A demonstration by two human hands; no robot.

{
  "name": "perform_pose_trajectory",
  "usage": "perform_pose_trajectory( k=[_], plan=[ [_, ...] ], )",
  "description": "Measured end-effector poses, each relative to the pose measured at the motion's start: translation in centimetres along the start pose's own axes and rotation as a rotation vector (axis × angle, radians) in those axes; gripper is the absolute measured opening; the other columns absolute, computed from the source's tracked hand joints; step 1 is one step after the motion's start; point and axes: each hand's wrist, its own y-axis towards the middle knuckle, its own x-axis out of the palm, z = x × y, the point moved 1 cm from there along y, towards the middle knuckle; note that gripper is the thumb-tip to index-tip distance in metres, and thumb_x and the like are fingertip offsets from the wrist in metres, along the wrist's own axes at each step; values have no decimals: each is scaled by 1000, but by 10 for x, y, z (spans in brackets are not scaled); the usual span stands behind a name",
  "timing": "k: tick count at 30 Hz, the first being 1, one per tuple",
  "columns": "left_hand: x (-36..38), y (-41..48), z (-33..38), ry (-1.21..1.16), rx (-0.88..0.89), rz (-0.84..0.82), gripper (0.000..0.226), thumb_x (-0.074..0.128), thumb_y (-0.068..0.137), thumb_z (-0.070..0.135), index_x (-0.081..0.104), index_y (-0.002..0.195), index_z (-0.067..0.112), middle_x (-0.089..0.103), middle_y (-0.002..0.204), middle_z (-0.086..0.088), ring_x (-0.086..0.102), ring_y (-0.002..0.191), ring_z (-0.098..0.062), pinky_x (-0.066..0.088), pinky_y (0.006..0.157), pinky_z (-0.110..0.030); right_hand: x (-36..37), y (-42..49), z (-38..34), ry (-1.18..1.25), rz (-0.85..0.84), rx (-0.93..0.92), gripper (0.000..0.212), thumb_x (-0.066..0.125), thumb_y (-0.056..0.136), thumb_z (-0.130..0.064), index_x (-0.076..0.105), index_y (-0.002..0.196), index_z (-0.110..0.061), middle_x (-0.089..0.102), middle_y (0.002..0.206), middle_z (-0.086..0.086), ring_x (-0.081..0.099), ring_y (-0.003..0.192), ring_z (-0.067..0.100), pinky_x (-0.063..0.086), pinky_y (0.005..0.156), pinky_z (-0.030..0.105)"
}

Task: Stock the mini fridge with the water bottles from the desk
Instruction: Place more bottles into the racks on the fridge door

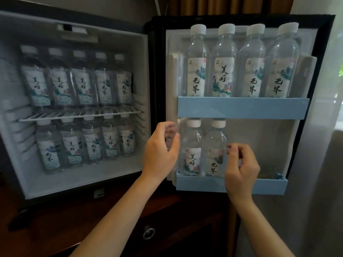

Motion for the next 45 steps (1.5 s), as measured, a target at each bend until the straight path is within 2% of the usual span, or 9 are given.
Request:
perform_pose_trajectory(
  k=[6,17,21,24,27,30,34,38,45],
  plan=[
    [-44,-4,-21,72,-25,65,14,55,91,11,54,102,20,59,87,11,61,79,-6,48,67,-11,63,-21,-45,-37,-128,-283,25,45,90,-11,60,72,-2,55,64,5,44,66,12,35,61,21],
    [-208,-38,-95,372,-256,301,12,55,91,8,58,94,20,63,90,4,62,79,-10,46,63,-11,229,-99,-129,224,-579,-345,26,44,88,-18,59,71,-5,58,64,7,53,62,24,36,60,29],
    [-283,-62,-124,495,-333,419,17,55,89,5,59,91,22,65,89,1,65,77,-15,52,68,-26,285,-140,-179,347,-750,-343,28,42,88,-22,59,72,-8,58,65,6,56,61,25,37,58,30],
    [-336,-78,-149,591,-414,465,18,55,89,5,59,91,23,64,90,3,63,78,-12,49,67,-20,323,-171,-219,437,-919,-331,30,39,90,-28,62,80,-10,62,70,5,60,66,25,44,57,36],
    [-384,-89,-182,679,-510,509,17,55,88,5,58,91,21,63,91,4,61,81,-13,44,69,-20,366,-201,-254,361,-1117,-357,24,41,93,-26,61,93,-13,65,88,4,62,82,25,49,66,39],
    [-425,-89,-222,711,-663,561,15,54,88,4,60,94,17,60,91,6,59,87,-15,40,73,-21,420,-226,-275,65,-1346,-227,25,44,93,-22,53,115,-12,57,117,10,56,108,30,48,83,39],
    [-454,-79,-271,696,-839,586,15,53,88,8,59,100,16,61,101,2,56,93,-16,40,78,-24,494,-246,-274,-279,-1462,57,57,56,88,-21,31,137,-9,26,145,21,25,135,38,37,103,43],
    [-464,-77,-293,731,-811,539,19,53,88,8,58,105,15,60,103,3,54,87,-10,40,77,-23,547,-252,-259,-294,-1381,350,61,55,88,-20,27,142,-16,14,150,22,16,138,40,31,108,47],
    [-463,-78,-293,774,-693,429,20,52,91,13,56,108,22,53,99,13,49,75,0,42,73,-24,581,-272,-242,-483,-1305,352,53,53,90,-22,35,140,-22,25,145,25,26,132,39,28,107,44]
  ],
)
